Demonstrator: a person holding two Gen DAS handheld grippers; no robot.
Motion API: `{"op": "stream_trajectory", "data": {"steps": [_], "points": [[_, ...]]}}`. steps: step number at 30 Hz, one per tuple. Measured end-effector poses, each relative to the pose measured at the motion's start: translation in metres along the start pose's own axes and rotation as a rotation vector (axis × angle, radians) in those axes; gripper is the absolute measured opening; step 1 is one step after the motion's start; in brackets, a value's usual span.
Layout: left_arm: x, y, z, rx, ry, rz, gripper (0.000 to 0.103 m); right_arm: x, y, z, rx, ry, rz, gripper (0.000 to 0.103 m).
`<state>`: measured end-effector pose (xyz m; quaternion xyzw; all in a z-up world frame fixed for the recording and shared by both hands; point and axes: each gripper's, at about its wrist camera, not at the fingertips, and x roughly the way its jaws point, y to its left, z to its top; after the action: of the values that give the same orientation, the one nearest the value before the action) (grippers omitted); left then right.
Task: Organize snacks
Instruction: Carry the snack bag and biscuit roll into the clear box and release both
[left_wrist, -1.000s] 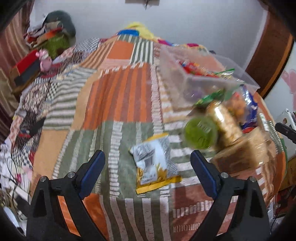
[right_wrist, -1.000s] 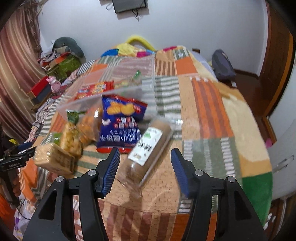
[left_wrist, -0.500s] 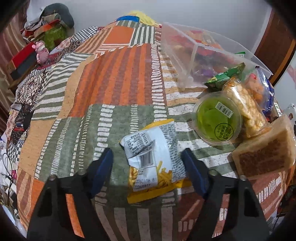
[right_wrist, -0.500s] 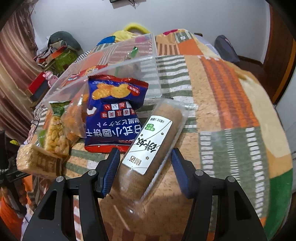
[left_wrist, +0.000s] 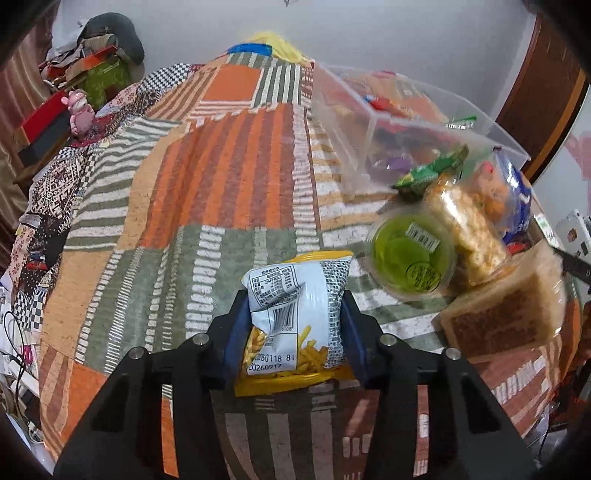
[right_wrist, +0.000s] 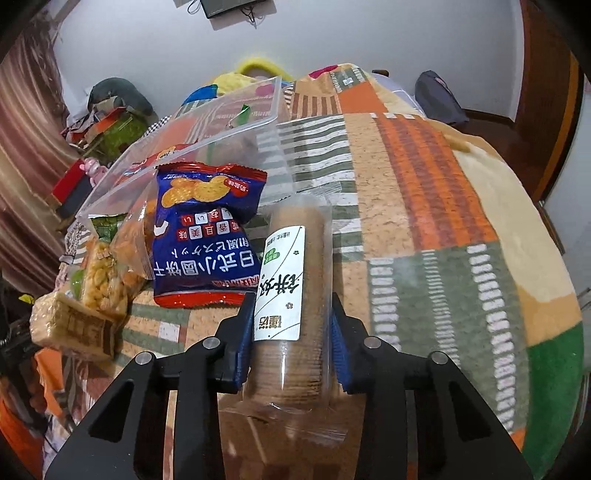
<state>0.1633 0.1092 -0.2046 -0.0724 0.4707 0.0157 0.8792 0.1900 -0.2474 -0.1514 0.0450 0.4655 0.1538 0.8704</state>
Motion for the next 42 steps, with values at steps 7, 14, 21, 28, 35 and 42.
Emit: {"op": "stream_trajectory", "data": {"steps": [7, 14, 21, 28, 35, 42], "points": [[-0.029, -0.01, 0.016, 0.012, -0.072, -0.012, 0.047, -0.026, -0.003, 0.0, 0.0, -0.042, -0.01, 0.033], [-0.054, -0.027, 0.044, 0.028, -0.148, -0.034, 0.047, -0.05, 0.011, 0.021, -0.034, -0.124, 0.006, 0.033], [-0.064, -0.05, 0.08, 0.059, -0.21, -0.053, 0.047, -0.054, 0.028, 0.051, -0.059, -0.199, 0.031, 0.033], [-0.061, -0.069, 0.113, 0.07, -0.243, -0.067, 0.047, -0.042, 0.04, 0.081, -0.073, -0.234, 0.05, 0.033], [-0.044, -0.08, 0.143, 0.087, -0.252, -0.064, 0.047, -0.02, 0.046, 0.108, -0.098, -0.232, 0.048, 0.033], [-0.013, -0.08, 0.159, 0.08, -0.212, -0.069, 0.047, 0.016, 0.044, 0.129, -0.098, -0.178, 0.045, 0.033]]}}
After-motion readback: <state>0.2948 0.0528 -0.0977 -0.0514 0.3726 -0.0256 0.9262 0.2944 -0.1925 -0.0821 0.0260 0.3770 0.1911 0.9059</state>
